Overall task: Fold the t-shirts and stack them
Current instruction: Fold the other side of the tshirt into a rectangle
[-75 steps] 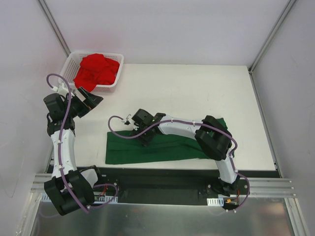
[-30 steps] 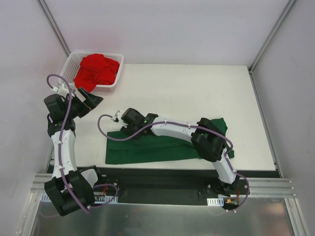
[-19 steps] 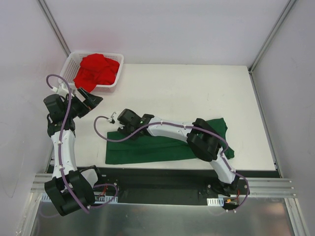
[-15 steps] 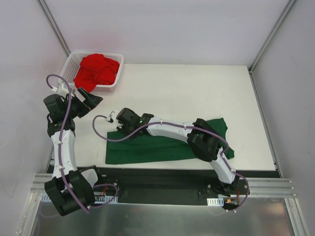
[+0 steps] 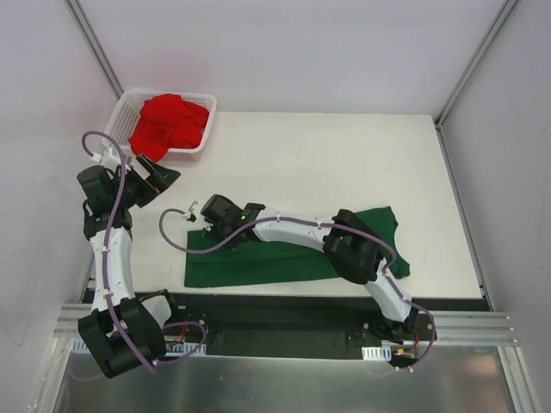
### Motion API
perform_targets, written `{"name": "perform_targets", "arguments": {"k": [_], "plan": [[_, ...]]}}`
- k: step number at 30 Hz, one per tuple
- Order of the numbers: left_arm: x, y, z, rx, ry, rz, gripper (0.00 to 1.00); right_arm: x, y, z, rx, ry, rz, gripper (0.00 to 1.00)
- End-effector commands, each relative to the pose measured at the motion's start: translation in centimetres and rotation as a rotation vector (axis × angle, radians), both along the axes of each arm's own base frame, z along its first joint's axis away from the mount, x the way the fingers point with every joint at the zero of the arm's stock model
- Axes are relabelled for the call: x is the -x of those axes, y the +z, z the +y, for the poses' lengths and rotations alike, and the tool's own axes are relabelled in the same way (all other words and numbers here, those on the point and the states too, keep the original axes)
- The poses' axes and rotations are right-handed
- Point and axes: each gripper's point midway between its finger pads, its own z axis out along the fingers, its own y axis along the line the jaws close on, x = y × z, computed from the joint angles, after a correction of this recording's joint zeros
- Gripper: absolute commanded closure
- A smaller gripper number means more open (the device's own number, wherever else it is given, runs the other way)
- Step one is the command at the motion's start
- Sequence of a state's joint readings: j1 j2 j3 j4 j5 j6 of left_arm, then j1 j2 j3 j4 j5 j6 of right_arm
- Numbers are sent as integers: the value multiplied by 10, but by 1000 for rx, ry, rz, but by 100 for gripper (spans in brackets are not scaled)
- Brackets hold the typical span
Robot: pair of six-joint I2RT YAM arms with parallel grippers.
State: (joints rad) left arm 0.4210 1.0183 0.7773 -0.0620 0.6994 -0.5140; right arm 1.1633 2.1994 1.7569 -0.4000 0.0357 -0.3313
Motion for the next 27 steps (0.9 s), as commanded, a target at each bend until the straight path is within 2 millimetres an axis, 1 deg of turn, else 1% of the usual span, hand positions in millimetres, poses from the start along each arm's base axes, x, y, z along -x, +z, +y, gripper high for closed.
{"name": "perform_targets", "arguments": {"k": [1,4,5,18,27], "plan": [[-1,12,3,-16,2,-57,1,6,1,7,-15,21,18,99],[0,11,3,-15,0,-55,1,9,-3,6,-4,22,25,99],[0,12,3,-16,0,-57,1,14,-3,8,-14,40,49,99],[1,10,2,-13,-1,-56,1,31,-16,0,11,63,97,99],[1,11,2,-11,-3,-59,1,38,-16,-4,12,74,122,99]]}}
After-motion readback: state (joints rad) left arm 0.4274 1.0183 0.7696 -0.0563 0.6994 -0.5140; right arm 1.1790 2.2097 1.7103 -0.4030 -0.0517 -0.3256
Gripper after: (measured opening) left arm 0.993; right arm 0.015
